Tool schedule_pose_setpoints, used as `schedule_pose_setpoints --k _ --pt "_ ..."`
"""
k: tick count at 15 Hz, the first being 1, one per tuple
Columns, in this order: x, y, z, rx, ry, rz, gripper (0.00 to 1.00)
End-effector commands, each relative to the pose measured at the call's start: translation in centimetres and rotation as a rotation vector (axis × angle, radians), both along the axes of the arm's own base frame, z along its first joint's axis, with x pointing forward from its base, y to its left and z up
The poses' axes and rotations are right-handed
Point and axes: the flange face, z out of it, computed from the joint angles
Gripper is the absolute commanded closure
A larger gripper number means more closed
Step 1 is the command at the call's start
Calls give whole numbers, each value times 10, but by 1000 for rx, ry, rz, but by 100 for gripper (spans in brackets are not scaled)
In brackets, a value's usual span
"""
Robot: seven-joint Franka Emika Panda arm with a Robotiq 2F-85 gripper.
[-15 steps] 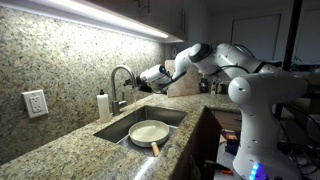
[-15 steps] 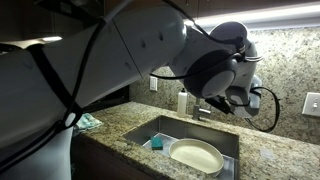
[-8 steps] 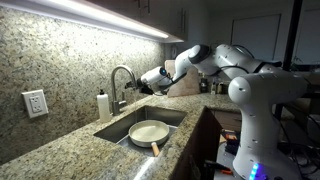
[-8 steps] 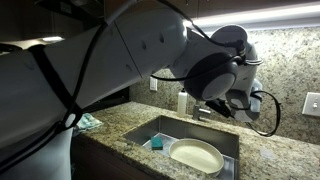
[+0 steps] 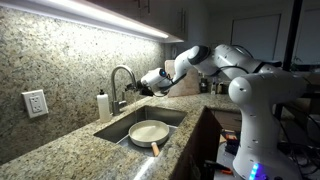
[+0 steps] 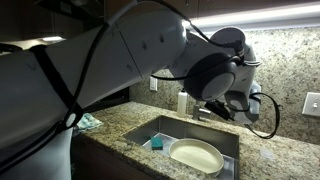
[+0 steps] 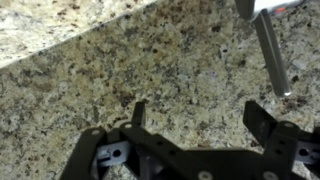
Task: Turn the faucet to the right then open and close the tap and turn the faucet to the left,pick up the sponge and scrub the pan
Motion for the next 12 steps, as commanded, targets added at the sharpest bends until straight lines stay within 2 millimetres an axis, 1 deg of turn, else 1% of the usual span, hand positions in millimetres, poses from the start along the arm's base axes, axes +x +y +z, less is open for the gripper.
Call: schedule_pose_setpoints --k 1,12 --pt "-3 3 1 16 19 -8 0" --pt "-3 2 2 19 20 -16 0"
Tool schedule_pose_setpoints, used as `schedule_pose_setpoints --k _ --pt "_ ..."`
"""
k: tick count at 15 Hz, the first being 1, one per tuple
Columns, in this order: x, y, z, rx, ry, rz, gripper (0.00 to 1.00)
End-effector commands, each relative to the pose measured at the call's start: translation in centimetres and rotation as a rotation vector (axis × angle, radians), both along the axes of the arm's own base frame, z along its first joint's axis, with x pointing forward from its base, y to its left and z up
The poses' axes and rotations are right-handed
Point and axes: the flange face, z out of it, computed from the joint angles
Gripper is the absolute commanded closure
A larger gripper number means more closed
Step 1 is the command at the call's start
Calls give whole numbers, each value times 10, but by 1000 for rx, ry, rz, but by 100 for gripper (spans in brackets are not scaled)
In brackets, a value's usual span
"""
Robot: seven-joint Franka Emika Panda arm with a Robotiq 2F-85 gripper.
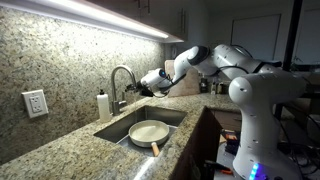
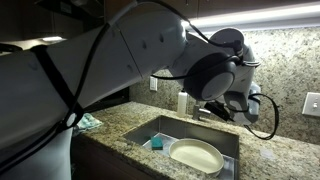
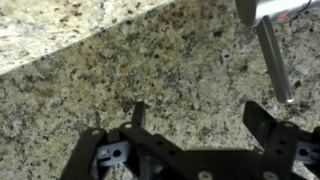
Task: Turn the faucet to the right then open and close the tap and turn the faucet to the left,pick up the sponge and scrub the pan
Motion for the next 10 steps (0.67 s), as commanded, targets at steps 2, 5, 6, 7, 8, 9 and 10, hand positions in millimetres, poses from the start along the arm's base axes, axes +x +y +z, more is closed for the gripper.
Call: schedule_pose_setpoints --k 2,5,6,7,8,9,10 --pt "-4 2 6 15 12 -10 0" --pt "-3 3 5 15 13 -8 0" --pt "-3 4 4 16 14 -6 0" --pt "-2 5 3 17 15 -3 0" --pt "-2 7 3 17 16 -1 0" --pt "-1 8 2 17 17 2 0" --pt "-1 10 1 16 19 5 0"
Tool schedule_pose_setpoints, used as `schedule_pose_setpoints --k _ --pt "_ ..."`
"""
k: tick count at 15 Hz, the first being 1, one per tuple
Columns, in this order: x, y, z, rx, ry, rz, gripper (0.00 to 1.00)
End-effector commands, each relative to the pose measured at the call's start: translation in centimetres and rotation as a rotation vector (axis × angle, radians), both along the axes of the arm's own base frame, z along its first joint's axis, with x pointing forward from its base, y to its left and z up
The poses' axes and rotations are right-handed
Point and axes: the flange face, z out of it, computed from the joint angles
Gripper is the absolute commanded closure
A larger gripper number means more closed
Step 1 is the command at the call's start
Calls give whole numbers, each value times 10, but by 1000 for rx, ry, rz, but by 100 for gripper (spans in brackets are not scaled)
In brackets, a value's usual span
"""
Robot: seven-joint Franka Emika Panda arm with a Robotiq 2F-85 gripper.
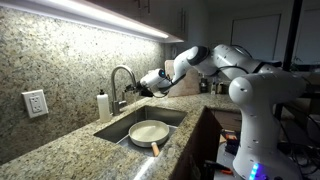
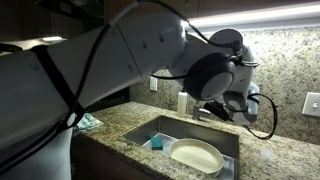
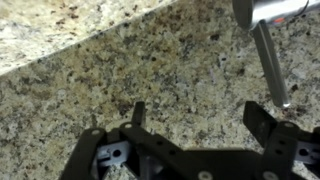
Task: Turn the faucet to the right then open and close the tap and turn the faucet to the left,pick up the sponge and scrub the pan
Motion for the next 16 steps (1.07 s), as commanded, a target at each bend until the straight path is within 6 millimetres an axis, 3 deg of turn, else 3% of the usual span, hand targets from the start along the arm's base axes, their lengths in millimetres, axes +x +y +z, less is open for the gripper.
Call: schedule_pose_setpoints --k 1,16 --pt "-1 8 2 18 17 3 0" --pt "5 30 6 15 9 54 0"
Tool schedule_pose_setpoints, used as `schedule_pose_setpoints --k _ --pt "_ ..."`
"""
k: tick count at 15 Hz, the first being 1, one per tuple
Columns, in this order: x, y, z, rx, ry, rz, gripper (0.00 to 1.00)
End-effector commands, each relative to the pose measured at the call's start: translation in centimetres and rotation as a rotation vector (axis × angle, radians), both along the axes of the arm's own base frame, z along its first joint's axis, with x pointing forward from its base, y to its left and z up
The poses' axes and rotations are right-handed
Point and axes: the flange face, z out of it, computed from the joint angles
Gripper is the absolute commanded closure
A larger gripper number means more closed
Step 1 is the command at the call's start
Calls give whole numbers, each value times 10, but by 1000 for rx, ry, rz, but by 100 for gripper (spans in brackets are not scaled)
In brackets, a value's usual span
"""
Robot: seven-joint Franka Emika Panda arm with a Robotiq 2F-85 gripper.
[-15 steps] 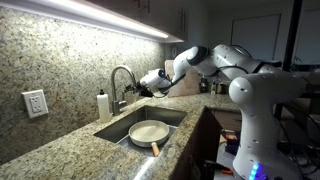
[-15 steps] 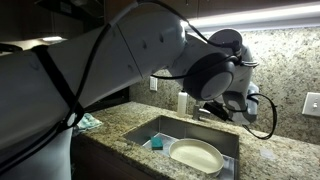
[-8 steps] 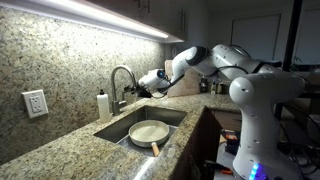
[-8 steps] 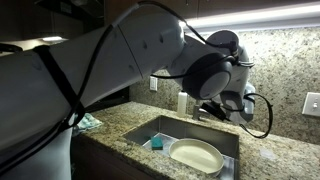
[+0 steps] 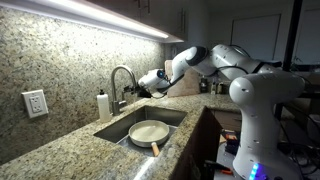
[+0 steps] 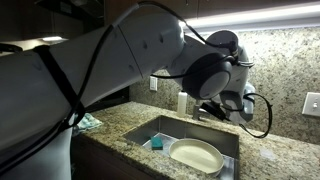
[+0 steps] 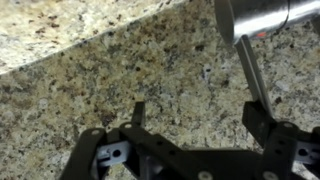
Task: Turn the faucet to the right then open and close the tap and turn the faucet to the left,pick up the sponge and scrub the pan
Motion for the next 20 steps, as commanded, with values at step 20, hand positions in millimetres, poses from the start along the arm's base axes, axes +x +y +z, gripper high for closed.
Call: schedule_pose_setpoints --k 20 --pt "-21 -34 27 -29 19 -122 0"
